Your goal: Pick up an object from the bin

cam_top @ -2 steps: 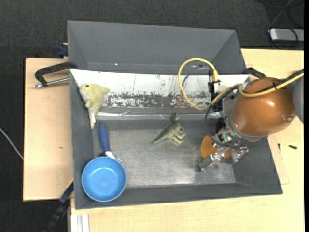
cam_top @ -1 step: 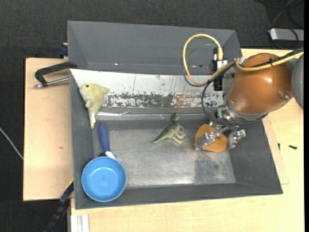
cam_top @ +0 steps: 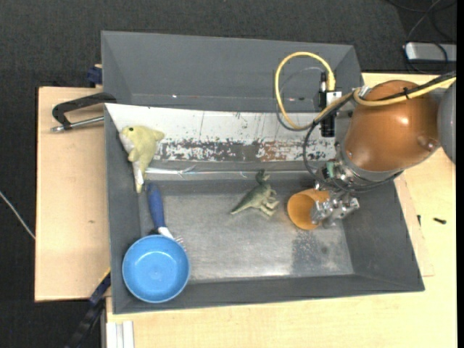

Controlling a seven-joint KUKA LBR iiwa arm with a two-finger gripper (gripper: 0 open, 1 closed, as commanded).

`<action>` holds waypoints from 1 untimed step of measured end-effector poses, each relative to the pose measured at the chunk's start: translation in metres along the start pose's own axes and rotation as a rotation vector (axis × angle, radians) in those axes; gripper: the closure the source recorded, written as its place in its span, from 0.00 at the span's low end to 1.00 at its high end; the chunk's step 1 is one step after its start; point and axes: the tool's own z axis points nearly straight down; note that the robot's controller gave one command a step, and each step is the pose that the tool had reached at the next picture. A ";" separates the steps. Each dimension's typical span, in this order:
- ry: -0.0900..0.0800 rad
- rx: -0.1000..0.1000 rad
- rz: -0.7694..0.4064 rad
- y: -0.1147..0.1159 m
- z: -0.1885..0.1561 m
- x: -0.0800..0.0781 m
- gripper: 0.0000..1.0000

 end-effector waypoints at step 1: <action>0.001 0.007 -0.357 -0.050 -0.066 -0.010 1.00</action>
Offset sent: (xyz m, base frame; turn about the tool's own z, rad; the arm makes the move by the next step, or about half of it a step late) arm 0.0463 0.0122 0.0636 -0.3608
